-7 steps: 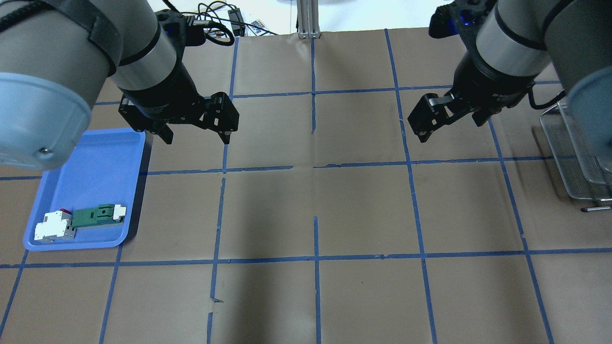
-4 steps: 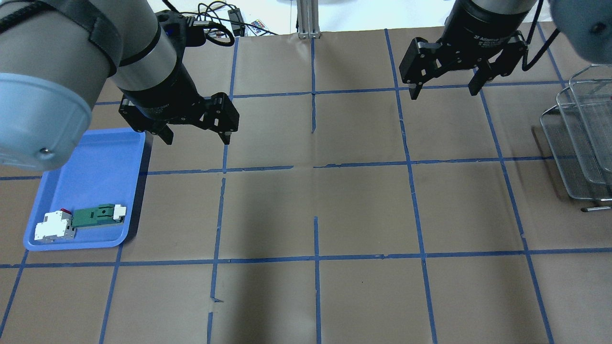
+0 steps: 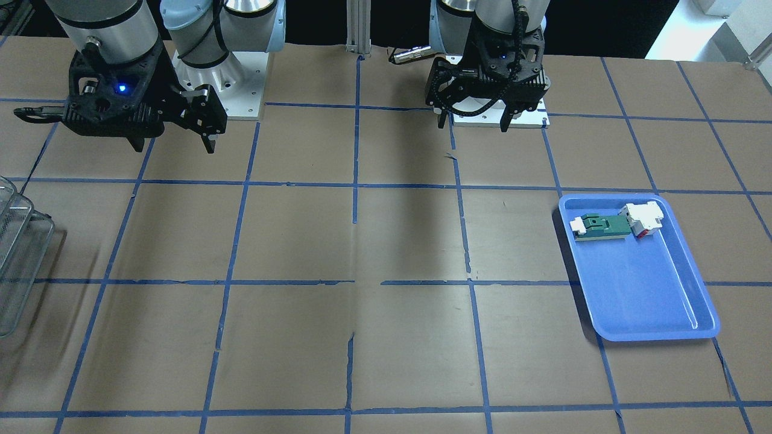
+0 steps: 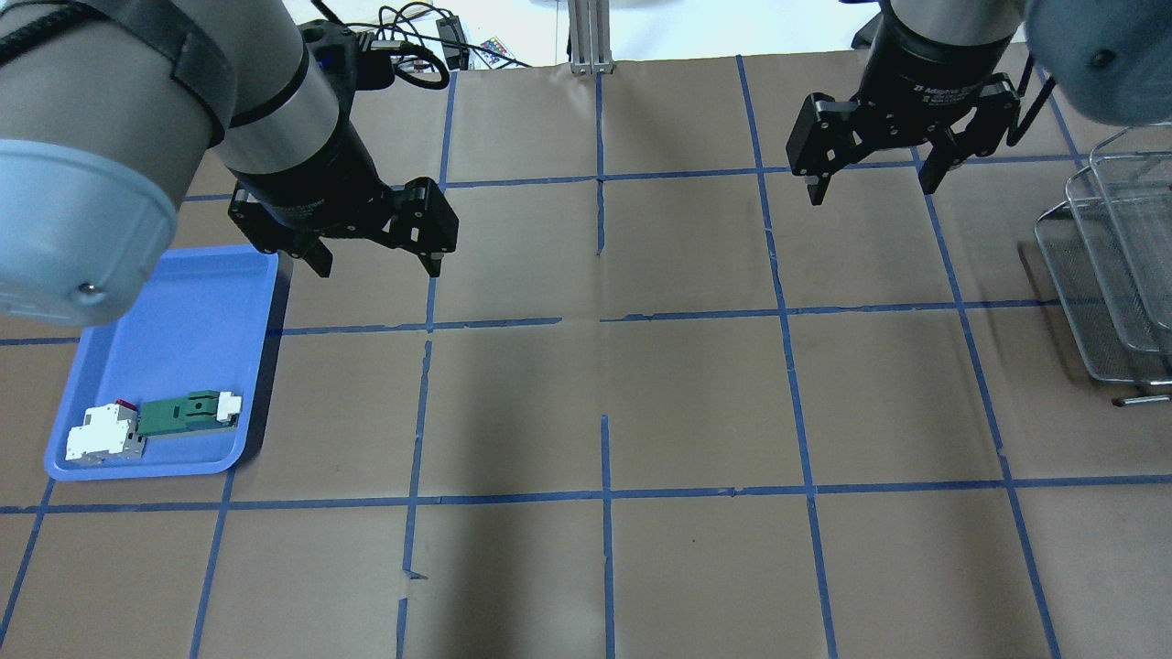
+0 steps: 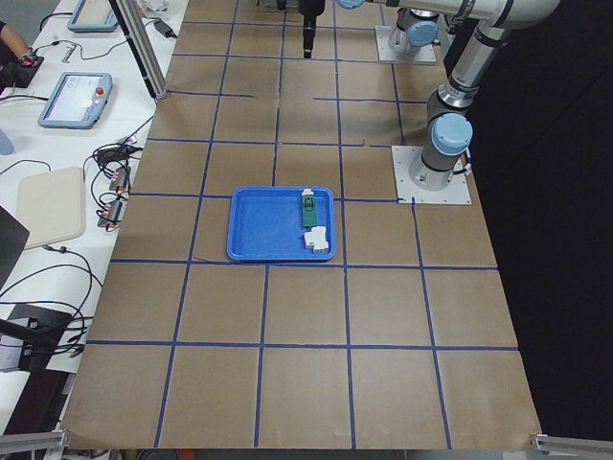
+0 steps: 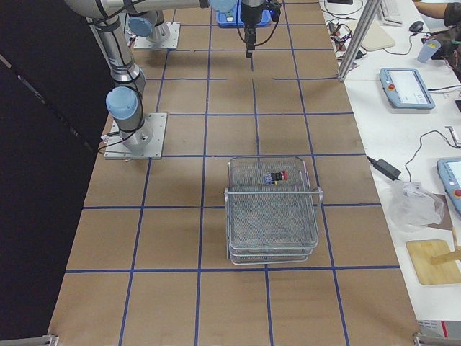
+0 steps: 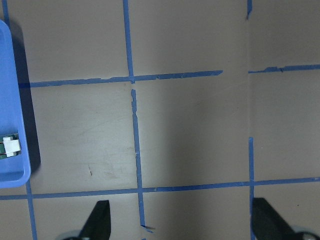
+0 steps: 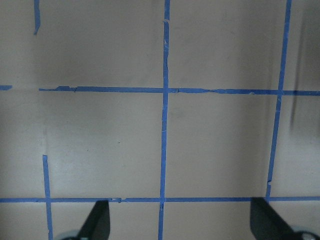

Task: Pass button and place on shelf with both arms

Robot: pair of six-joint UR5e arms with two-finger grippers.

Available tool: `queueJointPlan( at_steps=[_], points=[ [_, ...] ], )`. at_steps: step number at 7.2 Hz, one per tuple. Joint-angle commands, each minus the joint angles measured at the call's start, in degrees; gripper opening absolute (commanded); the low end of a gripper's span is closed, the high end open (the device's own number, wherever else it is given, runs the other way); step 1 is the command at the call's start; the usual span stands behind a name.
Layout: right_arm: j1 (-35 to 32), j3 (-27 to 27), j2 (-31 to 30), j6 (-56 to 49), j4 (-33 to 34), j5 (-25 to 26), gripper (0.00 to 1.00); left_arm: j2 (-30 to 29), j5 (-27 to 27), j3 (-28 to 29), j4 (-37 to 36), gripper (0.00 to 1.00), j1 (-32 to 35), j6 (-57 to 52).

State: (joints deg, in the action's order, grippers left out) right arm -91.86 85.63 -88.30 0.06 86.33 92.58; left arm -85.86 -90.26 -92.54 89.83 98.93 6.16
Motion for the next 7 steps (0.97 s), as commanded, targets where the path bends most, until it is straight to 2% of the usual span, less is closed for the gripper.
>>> queueJointPlan(
  at_steps=[1,7],
  points=[
    [0.19,0.94,-0.03,-0.76,2.7,0.24,1.0,0.0,-0.09,0.07,-0.01,1.0,0.12,0.08],
    [0.28,0.94,-0.03,-0.85,2.97,0.41,1.0,-0.44,0.0,0.07,-0.71,1.0,0.12,0.25]
  ],
)
